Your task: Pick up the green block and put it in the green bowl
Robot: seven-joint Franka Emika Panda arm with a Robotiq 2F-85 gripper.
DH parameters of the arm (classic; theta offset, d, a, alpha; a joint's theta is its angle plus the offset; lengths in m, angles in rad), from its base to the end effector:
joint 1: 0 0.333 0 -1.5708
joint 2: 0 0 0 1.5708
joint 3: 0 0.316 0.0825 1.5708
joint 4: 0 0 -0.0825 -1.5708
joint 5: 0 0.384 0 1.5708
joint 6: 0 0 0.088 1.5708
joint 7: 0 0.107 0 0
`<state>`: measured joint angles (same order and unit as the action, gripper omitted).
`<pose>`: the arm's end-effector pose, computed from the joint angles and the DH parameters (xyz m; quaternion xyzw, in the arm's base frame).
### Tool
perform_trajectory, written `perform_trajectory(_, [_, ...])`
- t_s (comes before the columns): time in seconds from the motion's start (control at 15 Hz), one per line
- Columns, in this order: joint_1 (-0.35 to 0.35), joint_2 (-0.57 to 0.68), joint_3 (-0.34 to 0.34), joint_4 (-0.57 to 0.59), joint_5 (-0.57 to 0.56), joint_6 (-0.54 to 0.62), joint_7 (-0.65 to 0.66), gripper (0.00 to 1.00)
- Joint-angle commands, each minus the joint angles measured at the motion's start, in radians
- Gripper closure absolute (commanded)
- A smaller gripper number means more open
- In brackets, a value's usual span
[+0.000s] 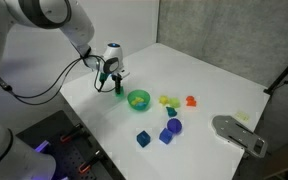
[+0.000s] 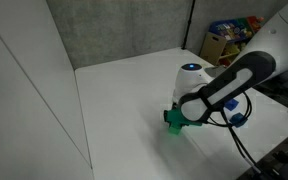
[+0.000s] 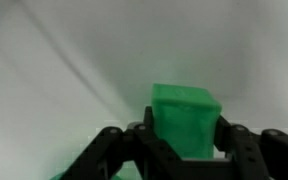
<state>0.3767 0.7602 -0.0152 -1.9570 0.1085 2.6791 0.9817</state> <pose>0.5574 0.2070 0.0789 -0.9366 0.3495 0.0259 0.0024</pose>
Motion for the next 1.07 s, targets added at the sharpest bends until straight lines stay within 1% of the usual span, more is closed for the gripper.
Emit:
perform_trajectory(0.0, [-0.022,-0.089,0.013,0.013,0.003,-0.107,-0.025,0.73])
perform_trajectory(0.2, [-0.026,-0.138,-0.007,0.049,-0.028,-0.223,-0.019,0.73])
perform_trajectory(0.33, [-0.032,-0.151,-0.032,0.086,-0.063,-0.27,-0.007,0.73])
perform_trajectory(0.67, [-0.076,-0.128,-0.096,0.168,-0.147,-0.3,0.005,0.73])
perform_trajectory(1.0, [-0.115,-0.134,-0.129,0.151,-0.183,-0.292,0.013,0.73])
